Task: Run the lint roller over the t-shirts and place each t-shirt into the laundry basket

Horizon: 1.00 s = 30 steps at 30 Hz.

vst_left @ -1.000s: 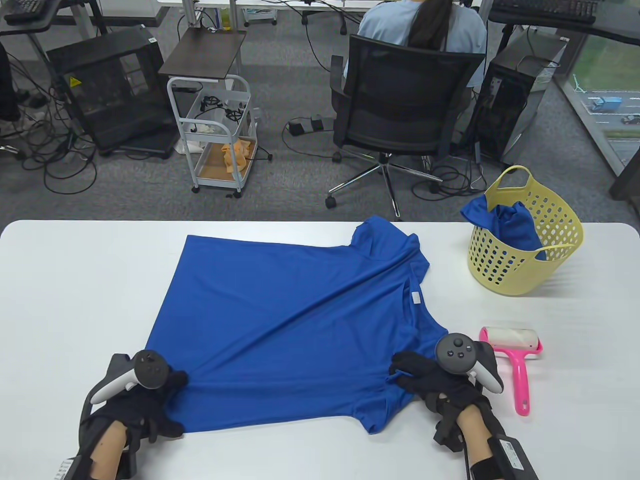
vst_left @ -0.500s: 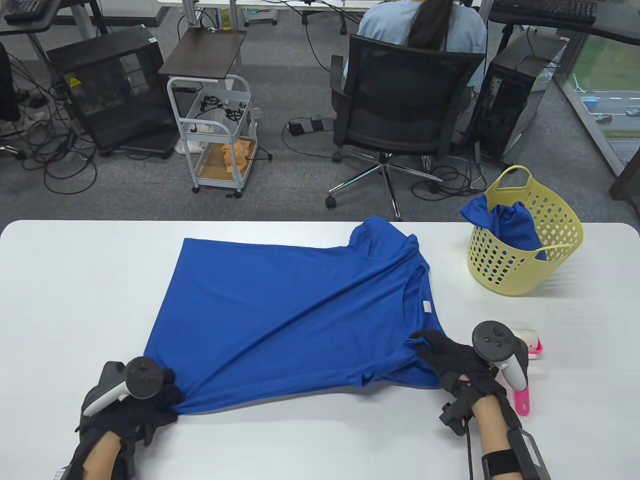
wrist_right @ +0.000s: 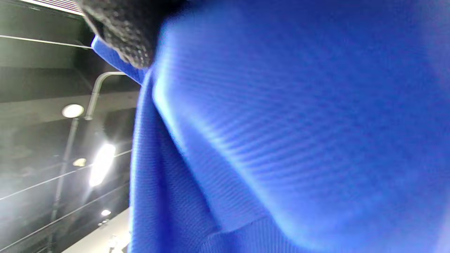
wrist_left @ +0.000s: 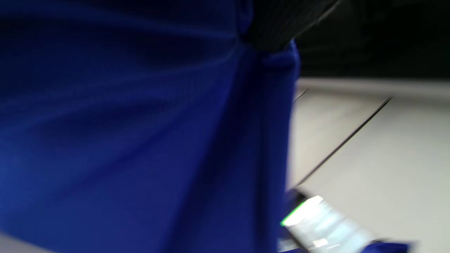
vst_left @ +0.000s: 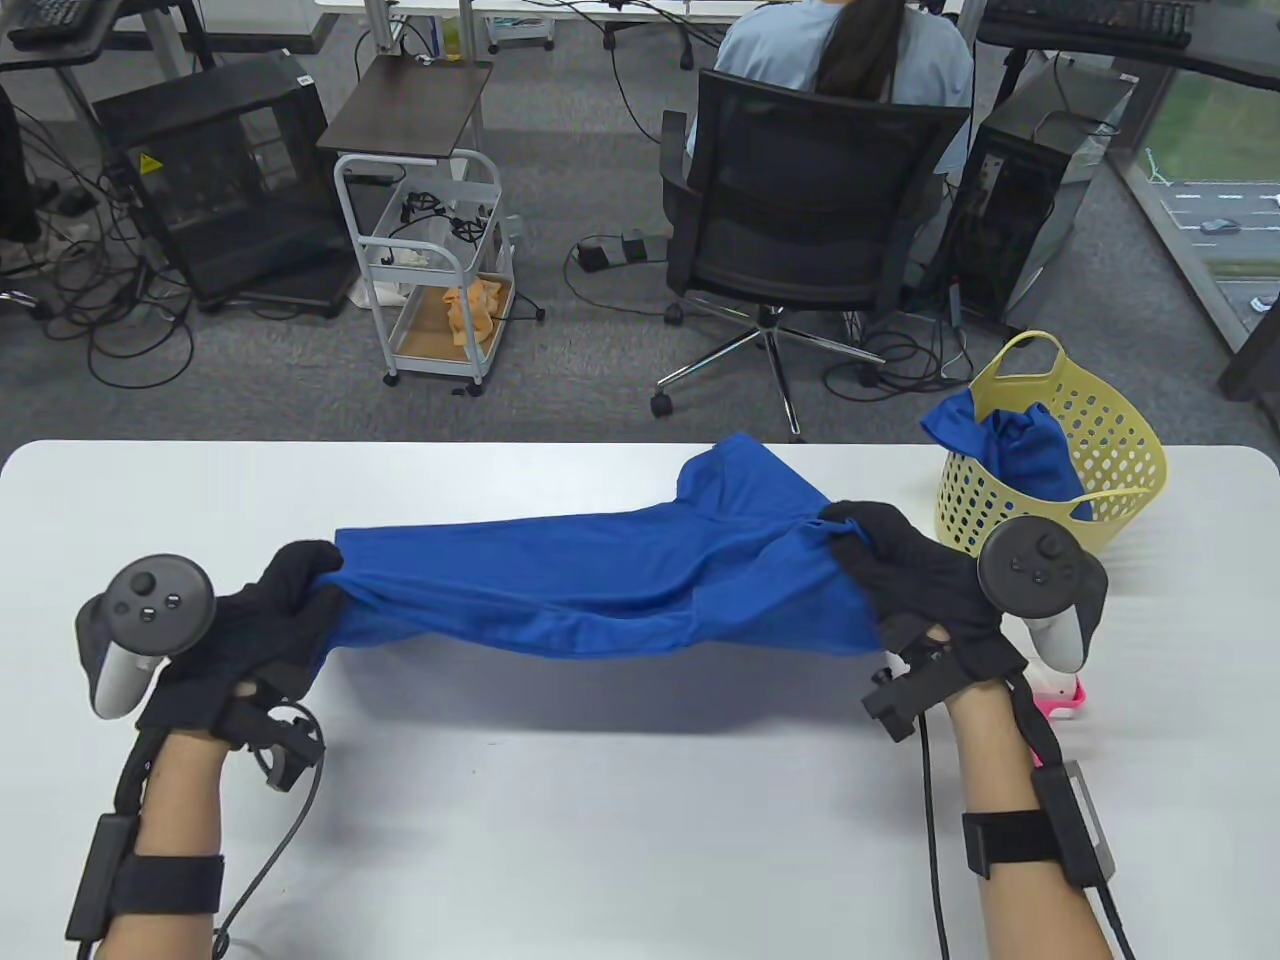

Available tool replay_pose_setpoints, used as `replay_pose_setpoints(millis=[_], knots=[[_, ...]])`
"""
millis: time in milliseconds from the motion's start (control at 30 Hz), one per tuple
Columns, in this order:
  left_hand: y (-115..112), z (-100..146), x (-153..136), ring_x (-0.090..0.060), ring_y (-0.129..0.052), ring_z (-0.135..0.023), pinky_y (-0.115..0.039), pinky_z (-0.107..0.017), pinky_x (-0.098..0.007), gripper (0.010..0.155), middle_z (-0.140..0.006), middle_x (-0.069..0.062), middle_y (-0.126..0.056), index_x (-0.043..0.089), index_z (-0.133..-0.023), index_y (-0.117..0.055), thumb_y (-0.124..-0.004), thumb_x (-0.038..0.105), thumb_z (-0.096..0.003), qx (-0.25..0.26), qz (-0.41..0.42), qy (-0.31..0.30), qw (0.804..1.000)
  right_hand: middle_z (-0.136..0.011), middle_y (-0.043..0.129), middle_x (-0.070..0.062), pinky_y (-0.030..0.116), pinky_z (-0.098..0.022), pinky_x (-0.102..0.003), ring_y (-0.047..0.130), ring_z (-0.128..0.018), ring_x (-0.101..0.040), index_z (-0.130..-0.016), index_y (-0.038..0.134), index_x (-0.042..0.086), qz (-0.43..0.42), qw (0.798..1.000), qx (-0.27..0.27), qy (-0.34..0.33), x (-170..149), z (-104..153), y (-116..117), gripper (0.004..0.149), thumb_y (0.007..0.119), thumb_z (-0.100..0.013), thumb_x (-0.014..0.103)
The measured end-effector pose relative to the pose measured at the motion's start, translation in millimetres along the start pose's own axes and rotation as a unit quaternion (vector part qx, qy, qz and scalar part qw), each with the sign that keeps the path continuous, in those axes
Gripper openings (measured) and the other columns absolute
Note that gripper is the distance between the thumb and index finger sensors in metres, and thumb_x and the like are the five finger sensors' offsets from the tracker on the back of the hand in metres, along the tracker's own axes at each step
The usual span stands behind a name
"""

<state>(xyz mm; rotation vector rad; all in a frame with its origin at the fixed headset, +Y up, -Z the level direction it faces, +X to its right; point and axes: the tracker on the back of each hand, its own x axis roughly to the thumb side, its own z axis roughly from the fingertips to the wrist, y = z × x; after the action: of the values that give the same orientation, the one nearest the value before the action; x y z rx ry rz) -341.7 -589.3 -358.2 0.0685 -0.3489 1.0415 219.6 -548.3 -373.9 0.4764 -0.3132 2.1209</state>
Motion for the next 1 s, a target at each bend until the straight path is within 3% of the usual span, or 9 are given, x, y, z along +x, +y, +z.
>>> replay_pose_setpoints(millis=[167,400,500,633,733,800,833,900,1000], knots=[[17.0,-8.0,47.6,-0.007,-0.102,-0.017,-0.094,-0.014,-0.026,0.045,-0.063,-0.002,-0.092,0.016,-0.091,-0.064,-0.075,0.042,-0.0558,-0.014,0.105,-0.084,0.991,-0.046,0.102,0.009,0.089,-0.004,-0.013,0.099,-0.013,-0.001,-0.088,0.076,0.021,-0.073,0.994,-0.031,-0.077,57.1,-3.7,-29.9,0.038,0.072,-0.054,0.04],[44.7,-21.4,127.9,-0.007,-0.105,-0.014,-0.096,-0.01,-0.025,0.045,-0.064,-0.004,-0.093,0.014,-0.091,-0.065,-0.076,0.04,-0.0568,-0.041,0.183,-0.199,0.962,-0.046,0.103,0.008,0.09,-0.002,-0.012,0.1,-0.01,0.001,-0.088,0.075,0.018,-0.23,0.965,-0.054,-0.111,100.2,-15.3,-71.8,0.039,0.072,-0.056,0.038],[70.8,-38.2,137.0,-0.008,-0.106,-0.014,-0.096,-0.009,-0.025,0.045,-0.067,-0.006,-0.093,0.013,-0.092,-0.064,-0.077,0.039,-0.0573,-0.001,0.205,-0.18,0.962,-0.046,0.103,0.007,0.09,-0.002,-0.012,0.1,-0.011,0.001,-0.089,0.075,0.018,-0.276,0.955,-0.083,-0.073,90.3,-28.3,-85.2,0.039,0.072,-0.056,0.038],[99.4,-77.7,109.9,-0.009,-0.104,-0.014,-0.093,-0.01,-0.026,0.044,-0.07,-0.006,-0.094,0.015,-0.093,-0.066,-0.078,0.038,-0.0572,0.084,0.163,-0.049,0.982,-0.05,0.102,0.007,0.09,-0.005,-0.013,0.099,-0.014,-0.001,-0.091,0.073,0.019,-0.208,0.968,-0.131,0.049,43.9,-63.2,-92.7,0.039,0.071,-0.057,0.038],[88.5,-114.5,70.9,-0.011,-0.102,-0.023,-0.091,-0.02,-0.029,0.046,-0.075,-0.001,-0.093,0.022,-0.096,-0.066,-0.078,0.04,-0.056,0.149,-0.085,0.098,0.98,-0.057,0.099,0.009,0.089,-0.012,-0.014,0.098,-0.022,0.0,-0.094,0.068,0.024,-0.004,0.985,-0.125,0.119,9.6,-96.1,-61.6,0.039,0.068,-0.059,0.041],[66.8,-134.0,45.0,-0.012,-0.102,-0.059,-0.088,-0.051,-0.036,0.051,-0.087,0.005,-0.087,0.03,-0.101,-0.059,-0.074,0.043,-0.0537,0.157,-0.228,0.101,0.956,-0.069,0.096,0.01,0.092,-0.024,-0.019,0.1,-0.036,-0.005,-0.098,0.063,0.029,0.089,0.971,-0.156,0.157,-12.4,-109.6,-26.8,0.042,0.066,-0.058,0.042],[55.6,-138.7,33.3,-0.021,-0.08,-0.096,-0.064,-0.074,-0.05,0.062,-0.106,0.008,-0.067,0.038,-0.107,-0.041,-0.072,0.043,-0.0536,0.141,-0.264,0.118,0.947,-0.089,0.087,0.004,0.091,-0.04,-0.03,0.099,-0.058,-0.016,-0.105,0.051,0.03,0.112,0.966,-0.16,0.168,-21.0,-113.7,-11.6,0.051,0.064,-0.057,0.042],[31.3,-140.8,6.2,-0.032,-0.041,-0.115,-0.038,-0.079,-0.06,0.076,-0.118,0.01,-0.035,0.043,-0.108,-0.02,-0.071,0.051,-0.0519,0.109,-0.294,0.158,0.936,-0.116,0.047,-0.009,0.065,-0.069,-0.056,0.066,-0.098,-0.037,-0.109,0.026,0.026,0.168,0.964,-0.118,0.167,-41.3,-118.7,19.9,0.068,0.063,-0.056,0.047],[0.2,-123.2,-29.6,-0.03,-0.025,-0.116,-0.024,-0.079,-0.06,0.072,-0.119,0.011,-0.029,0.042,-0.109,-0.028,-0.073,0.046,-0.0527,0.019,-0.269,0.185,0.945,-0.113,0.052,-0.013,0.066,-0.065,-0.058,0.066,-0.095,-0.042,-0.107,0.037,0.022,0.259,0.952,-0.102,0.125,-53.2,-95.8,54.1,0.065,0.066,-0.054,0.044]])
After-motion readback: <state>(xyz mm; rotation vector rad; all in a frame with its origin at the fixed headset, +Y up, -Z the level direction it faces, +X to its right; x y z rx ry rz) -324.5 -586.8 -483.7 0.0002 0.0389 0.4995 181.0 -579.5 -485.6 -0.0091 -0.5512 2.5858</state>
